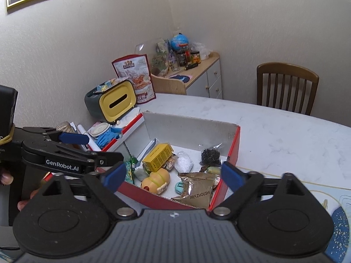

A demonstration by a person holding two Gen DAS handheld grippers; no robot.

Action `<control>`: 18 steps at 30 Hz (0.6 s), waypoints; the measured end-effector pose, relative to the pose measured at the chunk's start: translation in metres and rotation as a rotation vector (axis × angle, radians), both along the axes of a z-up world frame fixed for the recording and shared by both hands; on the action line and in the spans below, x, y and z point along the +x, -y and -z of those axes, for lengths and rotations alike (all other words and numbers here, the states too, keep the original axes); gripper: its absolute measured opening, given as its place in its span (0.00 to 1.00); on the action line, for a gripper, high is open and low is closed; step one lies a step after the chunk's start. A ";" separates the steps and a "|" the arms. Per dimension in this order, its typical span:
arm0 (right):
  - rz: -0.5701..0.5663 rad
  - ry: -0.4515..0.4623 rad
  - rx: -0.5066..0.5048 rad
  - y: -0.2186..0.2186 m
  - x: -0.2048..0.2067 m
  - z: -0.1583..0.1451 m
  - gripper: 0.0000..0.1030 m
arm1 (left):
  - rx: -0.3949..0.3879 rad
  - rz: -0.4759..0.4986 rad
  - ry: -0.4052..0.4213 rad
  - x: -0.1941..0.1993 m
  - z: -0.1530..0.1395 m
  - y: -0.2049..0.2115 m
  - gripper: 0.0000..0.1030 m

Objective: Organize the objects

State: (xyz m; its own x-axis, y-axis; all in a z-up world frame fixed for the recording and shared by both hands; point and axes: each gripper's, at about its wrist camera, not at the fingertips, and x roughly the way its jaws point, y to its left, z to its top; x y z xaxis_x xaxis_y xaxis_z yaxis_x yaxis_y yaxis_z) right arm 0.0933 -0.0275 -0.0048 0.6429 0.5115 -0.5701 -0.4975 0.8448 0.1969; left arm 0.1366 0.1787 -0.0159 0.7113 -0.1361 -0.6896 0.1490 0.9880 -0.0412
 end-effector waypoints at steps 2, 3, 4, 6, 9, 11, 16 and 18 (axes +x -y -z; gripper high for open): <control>0.000 0.006 0.005 0.002 -0.004 -0.001 0.98 | 0.002 -0.002 0.001 -0.004 0.000 0.000 0.99; 0.002 0.010 0.007 0.002 -0.005 -0.001 0.99 | 0.002 -0.004 0.000 -0.006 0.000 -0.001 0.99; 0.003 0.015 0.010 0.003 -0.007 -0.001 0.99 | -0.001 -0.007 0.001 -0.007 0.000 -0.001 1.00; 0.010 0.021 0.011 0.003 -0.010 0.000 1.00 | -0.006 -0.014 0.001 -0.010 0.001 -0.002 1.00; 0.020 0.026 0.014 0.004 -0.014 0.001 1.00 | -0.009 -0.022 0.002 -0.014 0.001 -0.002 1.00; 0.030 0.038 0.016 0.004 -0.019 0.002 1.00 | -0.005 -0.031 0.005 -0.017 0.001 -0.002 1.00; 0.052 0.049 0.023 0.006 -0.026 0.004 1.00 | 0.017 -0.054 0.023 -0.025 -0.001 -0.002 1.00; 0.056 0.050 0.024 0.006 -0.029 0.004 1.00 | 0.033 -0.055 0.034 -0.028 -0.001 0.000 1.00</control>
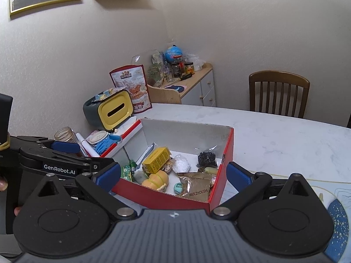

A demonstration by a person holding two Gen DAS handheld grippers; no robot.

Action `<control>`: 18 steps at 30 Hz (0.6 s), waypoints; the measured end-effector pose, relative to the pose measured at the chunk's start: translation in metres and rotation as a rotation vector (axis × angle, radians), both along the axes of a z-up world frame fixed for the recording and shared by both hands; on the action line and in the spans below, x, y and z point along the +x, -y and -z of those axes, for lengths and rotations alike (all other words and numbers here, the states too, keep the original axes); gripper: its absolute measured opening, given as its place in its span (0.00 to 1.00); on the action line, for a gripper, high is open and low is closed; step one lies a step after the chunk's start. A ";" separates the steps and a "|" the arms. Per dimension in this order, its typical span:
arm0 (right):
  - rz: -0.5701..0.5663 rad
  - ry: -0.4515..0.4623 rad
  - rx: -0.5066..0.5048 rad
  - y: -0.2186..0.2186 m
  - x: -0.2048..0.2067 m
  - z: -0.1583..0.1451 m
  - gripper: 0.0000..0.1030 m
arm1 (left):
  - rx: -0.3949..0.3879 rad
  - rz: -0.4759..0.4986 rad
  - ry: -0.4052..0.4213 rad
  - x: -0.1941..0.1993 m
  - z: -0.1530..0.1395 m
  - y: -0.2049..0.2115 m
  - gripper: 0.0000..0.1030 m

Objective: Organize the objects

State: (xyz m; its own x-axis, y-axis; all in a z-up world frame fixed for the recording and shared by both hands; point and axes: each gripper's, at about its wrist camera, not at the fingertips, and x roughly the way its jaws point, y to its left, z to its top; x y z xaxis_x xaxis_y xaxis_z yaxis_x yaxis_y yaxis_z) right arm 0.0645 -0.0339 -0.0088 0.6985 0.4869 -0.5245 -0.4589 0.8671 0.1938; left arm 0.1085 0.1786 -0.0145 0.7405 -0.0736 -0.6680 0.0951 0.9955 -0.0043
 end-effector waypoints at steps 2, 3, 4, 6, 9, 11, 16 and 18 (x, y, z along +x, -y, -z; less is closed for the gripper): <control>0.003 0.002 0.000 0.000 -0.002 0.000 1.00 | 0.011 0.001 0.009 -0.001 0.000 0.002 1.00; 0.003 0.001 -0.001 0.001 -0.002 0.000 1.00 | 0.014 0.000 0.010 -0.001 -0.001 0.003 1.00; 0.005 0.000 -0.003 0.001 -0.003 0.000 1.00 | 0.014 -0.001 0.012 -0.002 -0.001 0.004 1.00; 0.008 -0.002 -0.001 0.001 -0.005 0.001 1.00 | 0.006 0.001 0.012 -0.002 -0.001 0.004 1.00; 0.014 -0.002 -0.002 0.001 -0.007 0.001 1.00 | 0.001 0.003 0.014 -0.002 -0.002 0.005 1.00; 0.019 0.000 -0.006 0.002 -0.008 0.002 1.00 | 0.004 0.006 0.016 -0.002 -0.002 0.006 1.00; 0.036 -0.007 -0.012 0.007 -0.010 0.003 1.00 | 0.011 -0.002 0.022 -0.002 -0.002 0.007 1.00; 0.047 -0.011 -0.012 0.012 -0.010 0.004 1.00 | 0.001 0.000 0.016 -0.002 -0.002 0.008 1.00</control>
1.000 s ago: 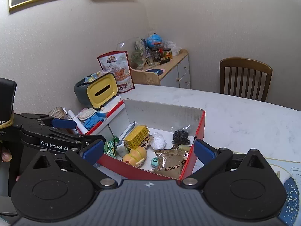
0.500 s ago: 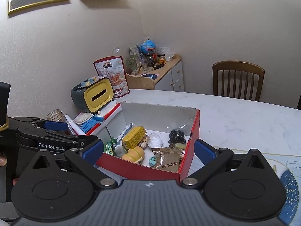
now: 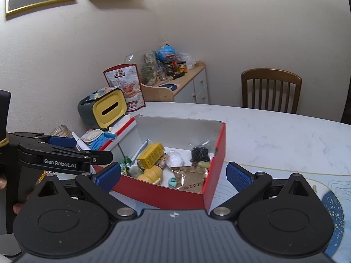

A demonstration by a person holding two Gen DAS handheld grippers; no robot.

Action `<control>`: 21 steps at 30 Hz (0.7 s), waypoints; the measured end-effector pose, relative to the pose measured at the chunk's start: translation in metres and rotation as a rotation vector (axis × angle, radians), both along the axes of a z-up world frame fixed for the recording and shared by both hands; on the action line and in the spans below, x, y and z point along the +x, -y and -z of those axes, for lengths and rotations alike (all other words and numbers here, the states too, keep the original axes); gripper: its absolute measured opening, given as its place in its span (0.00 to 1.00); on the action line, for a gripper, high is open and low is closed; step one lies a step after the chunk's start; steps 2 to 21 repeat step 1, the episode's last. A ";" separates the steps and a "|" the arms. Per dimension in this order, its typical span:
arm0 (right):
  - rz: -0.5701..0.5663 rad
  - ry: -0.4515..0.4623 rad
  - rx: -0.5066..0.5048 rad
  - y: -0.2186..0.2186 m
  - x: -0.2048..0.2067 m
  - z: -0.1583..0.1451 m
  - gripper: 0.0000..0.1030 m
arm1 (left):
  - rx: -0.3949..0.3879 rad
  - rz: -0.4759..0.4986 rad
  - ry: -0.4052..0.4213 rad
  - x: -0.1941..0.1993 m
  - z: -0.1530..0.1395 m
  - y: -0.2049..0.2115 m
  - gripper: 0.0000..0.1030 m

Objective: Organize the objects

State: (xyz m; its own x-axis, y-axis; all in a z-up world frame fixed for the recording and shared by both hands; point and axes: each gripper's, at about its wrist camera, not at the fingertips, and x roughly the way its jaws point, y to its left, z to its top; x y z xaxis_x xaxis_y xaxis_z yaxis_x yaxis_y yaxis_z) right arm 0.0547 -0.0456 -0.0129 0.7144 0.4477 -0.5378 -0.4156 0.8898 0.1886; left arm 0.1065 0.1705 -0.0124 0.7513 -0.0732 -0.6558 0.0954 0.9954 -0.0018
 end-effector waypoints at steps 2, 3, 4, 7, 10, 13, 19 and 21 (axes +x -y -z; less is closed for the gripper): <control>0.006 -0.002 -0.002 0.003 0.000 0.001 1.00 | -0.001 0.000 -0.001 0.000 0.000 0.001 1.00; 0.006 -0.002 -0.002 0.003 0.000 0.001 1.00 | -0.001 0.000 -0.001 0.000 0.000 0.001 1.00; 0.006 -0.002 -0.002 0.003 0.000 0.001 1.00 | -0.001 0.000 -0.001 0.000 0.000 0.001 1.00; 0.006 -0.002 -0.002 0.003 0.000 0.001 1.00 | -0.001 0.000 -0.001 0.000 0.000 0.001 1.00; 0.006 -0.002 -0.002 0.003 0.000 0.001 1.00 | -0.001 0.000 -0.001 0.000 0.000 0.001 1.00; 0.006 -0.002 -0.002 0.003 0.000 0.001 1.00 | -0.001 0.000 -0.001 0.000 0.000 0.001 1.00; 0.006 -0.002 -0.002 0.003 0.000 0.001 1.00 | -0.001 0.000 -0.001 0.000 0.000 0.001 1.00; 0.006 -0.002 -0.002 0.003 0.000 0.001 1.00 | -0.001 0.000 -0.001 0.000 0.000 0.001 1.00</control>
